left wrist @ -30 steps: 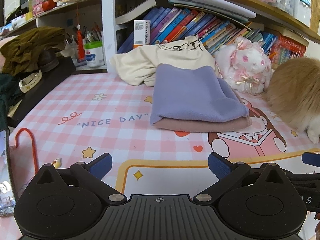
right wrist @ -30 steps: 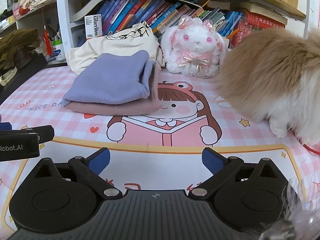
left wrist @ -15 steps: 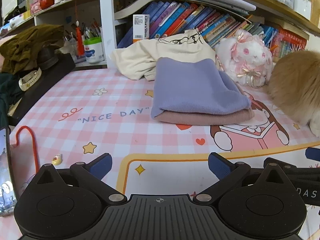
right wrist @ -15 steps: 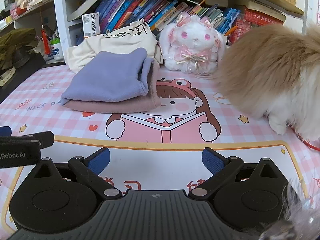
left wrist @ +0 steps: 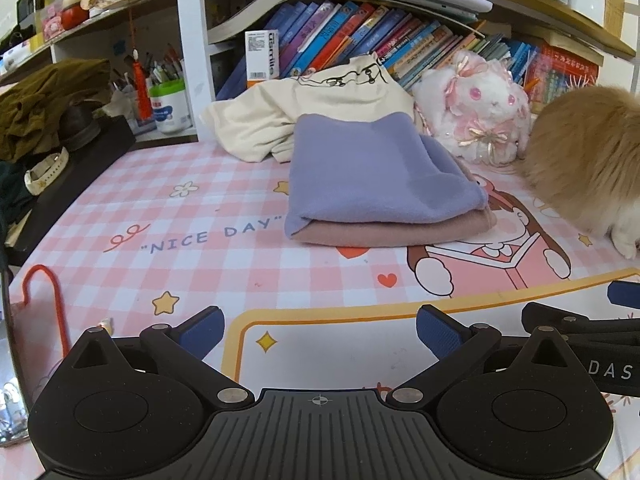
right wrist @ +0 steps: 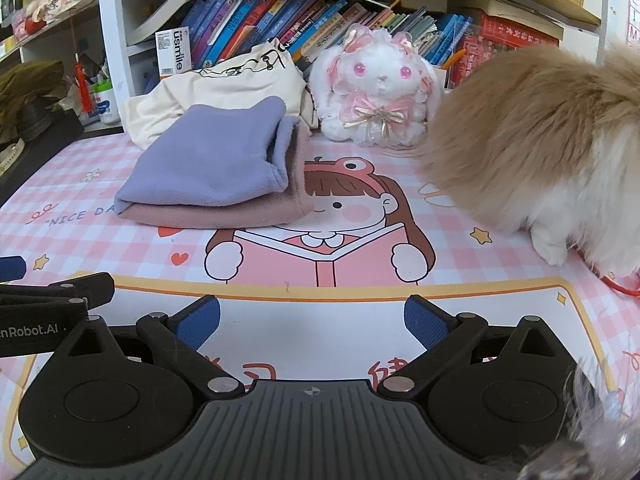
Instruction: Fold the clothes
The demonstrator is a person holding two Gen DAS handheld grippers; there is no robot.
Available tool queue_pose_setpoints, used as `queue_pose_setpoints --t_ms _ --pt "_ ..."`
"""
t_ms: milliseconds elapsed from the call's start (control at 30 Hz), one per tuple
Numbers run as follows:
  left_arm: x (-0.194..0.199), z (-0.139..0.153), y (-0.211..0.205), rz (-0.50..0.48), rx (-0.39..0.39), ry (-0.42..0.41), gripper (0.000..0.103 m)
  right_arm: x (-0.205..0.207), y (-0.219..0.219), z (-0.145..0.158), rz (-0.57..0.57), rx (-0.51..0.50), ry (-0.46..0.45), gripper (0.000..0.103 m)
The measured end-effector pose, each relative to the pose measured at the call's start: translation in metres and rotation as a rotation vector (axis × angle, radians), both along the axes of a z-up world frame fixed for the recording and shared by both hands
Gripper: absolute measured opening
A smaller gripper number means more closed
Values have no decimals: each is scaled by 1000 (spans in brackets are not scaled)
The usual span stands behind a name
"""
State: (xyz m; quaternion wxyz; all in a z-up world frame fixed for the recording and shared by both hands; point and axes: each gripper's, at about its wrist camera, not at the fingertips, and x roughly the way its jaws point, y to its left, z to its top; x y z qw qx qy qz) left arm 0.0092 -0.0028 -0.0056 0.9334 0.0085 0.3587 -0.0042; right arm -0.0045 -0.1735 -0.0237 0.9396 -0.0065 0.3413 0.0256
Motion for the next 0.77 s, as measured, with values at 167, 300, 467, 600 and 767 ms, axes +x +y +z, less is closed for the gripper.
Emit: queue_pose_setpoints --t_ms 167,300,467,600,767 --pt "1 0 1 -1 -5 1 103 0 1 0 -2 0 3 99" --pt "-1 1 2 -6 -11 -14 103 1 1 -1 -4 1 9 99" --pt "-3 3 2 -13 -15 -33 103 2 1 -1 -2 1 14 99" --pt "-3 4 1 -14 -16 -38 103 3 2 -1 0 2 14 99" --pt "-3 6 1 -14 -14 -50 103 3 0 -1 -4 9 11 99"
